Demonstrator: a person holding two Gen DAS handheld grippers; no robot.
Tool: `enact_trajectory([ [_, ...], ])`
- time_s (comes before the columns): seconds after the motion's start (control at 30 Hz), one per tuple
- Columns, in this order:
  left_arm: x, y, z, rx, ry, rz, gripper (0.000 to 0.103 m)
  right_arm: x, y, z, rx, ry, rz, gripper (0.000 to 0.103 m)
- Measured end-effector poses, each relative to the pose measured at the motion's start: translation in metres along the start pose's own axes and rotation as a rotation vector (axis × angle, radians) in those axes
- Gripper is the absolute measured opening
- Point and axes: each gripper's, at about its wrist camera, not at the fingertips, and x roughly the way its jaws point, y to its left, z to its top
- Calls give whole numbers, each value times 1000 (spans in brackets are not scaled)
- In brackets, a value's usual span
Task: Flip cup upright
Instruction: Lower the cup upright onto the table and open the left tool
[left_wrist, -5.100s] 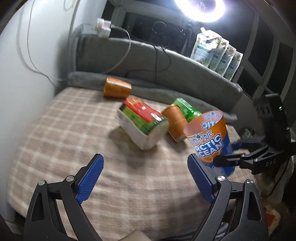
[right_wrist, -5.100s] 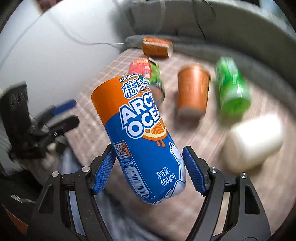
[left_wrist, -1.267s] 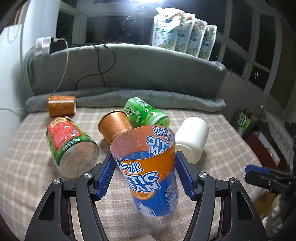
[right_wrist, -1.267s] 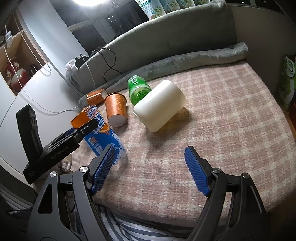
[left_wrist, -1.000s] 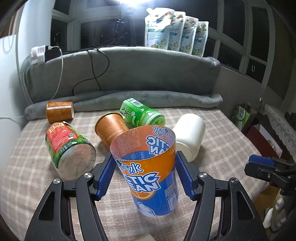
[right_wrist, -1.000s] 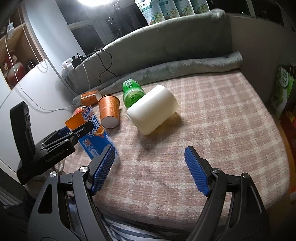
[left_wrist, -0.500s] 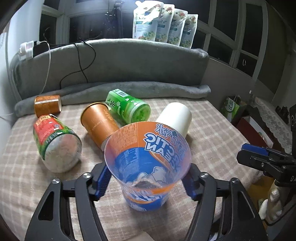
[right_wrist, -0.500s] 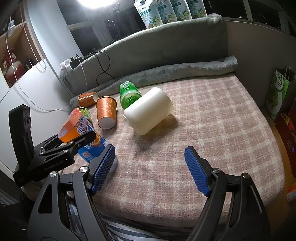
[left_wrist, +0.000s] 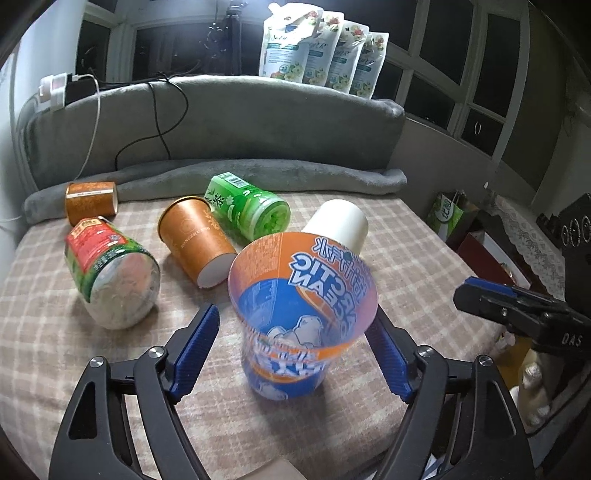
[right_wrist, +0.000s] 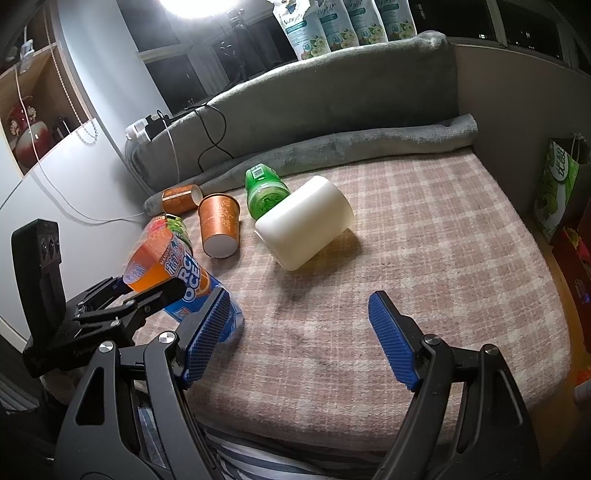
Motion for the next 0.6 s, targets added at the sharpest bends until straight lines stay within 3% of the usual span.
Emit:
enact_trajectory([
  [0.3,-33,15,-13,-7,-33,26,80,-6,17,1,-68,-55,-33,81],
  [0.6,-80,42,-20,-71,-221,205,80,-18,46,-3,-193,-195,-149,90],
])
